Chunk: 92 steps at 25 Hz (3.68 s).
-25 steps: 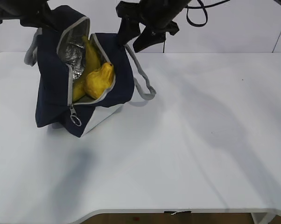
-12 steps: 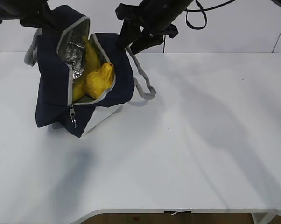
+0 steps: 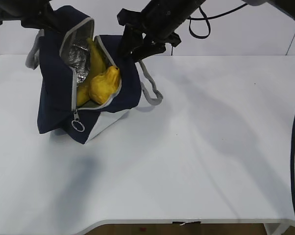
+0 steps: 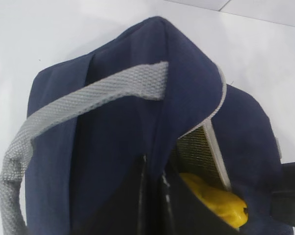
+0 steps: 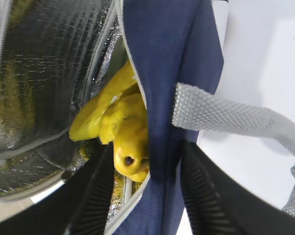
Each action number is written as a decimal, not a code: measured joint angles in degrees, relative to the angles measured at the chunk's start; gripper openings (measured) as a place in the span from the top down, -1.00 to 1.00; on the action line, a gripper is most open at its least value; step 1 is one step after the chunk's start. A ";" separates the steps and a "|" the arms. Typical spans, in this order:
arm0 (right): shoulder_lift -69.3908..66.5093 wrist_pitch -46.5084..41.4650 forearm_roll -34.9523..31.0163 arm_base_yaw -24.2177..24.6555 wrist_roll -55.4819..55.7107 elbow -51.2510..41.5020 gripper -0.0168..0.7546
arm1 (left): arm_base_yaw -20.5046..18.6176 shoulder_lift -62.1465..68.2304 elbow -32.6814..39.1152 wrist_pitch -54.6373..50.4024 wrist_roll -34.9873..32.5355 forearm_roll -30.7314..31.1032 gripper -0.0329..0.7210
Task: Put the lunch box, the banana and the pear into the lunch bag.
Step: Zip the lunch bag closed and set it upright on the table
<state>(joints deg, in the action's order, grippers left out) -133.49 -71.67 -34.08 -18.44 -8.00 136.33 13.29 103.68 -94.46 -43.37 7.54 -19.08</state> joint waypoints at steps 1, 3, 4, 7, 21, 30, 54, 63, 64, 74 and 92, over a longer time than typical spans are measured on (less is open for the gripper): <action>-0.24 0.00 -0.15 0.00 -0.10 0.00 0.01 | 0.00 0.00 0.00 0.00 0.00 0.00 0.93; -0.66 0.00 -0.04 0.00 -0.10 0.00 0.01 | 0.00 0.00 0.00 0.00 0.00 0.00 0.93; -0.95 0.00 0.07 0.00 -0.10 0.00 0.01 | 0.00 0.00 0.00 0.00 0.00 0.00 0.93; -1.52 0.00 0.18 0.00 -0.10 -0.14 0.02 | 0.00 0.00 0.00 0.00 0.00 0.00 0.93; 0.73 0.19 0.93 -0.09 -1.65 -0.42 0.93 | 0.03 0.00 0.00 -2.69 -2.74 -5.95 0.93; 9.43 -2.34 8.00 0.02 1.82 -0.42 0.93 | 6.92 -0.51 0.00 -4.20 -6.15 -9.51 0.93; 26.32 -1.12 19.52 1.08 1.13 -24.68 0.93 | 20.28 -0.79 0.00 0.70 -3.71 -9.53 0.93; 26.76 -1.42 20.40 2.16 0.22 -25.15 0.93 | 22.64 0.45 0.00 1.78 -0.92 -8.38 0.93; 26.76 -1.42 20.71 2.16 0.10 -25.39 0.93 | 22.64 0.75 0.00 1.89 -0.92 -8.25 0.93; 26.41 -0.55 21.05 2.16 -1.47 -29.46 0.93 | 22.64 1.37 0.00 3.16 -0.72 -7.91 0.92; 27.83 -0.42 21.44 2.16 -1.89 -23.72 0.14 | 21.82 1.86 0.00 3.62 -0.65 -5.60 -0.15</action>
<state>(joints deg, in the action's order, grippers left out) -105.67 -72.09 -12.64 -16.28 -9.89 112.61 35.11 105.54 -94.46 -39.75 6.89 -24.67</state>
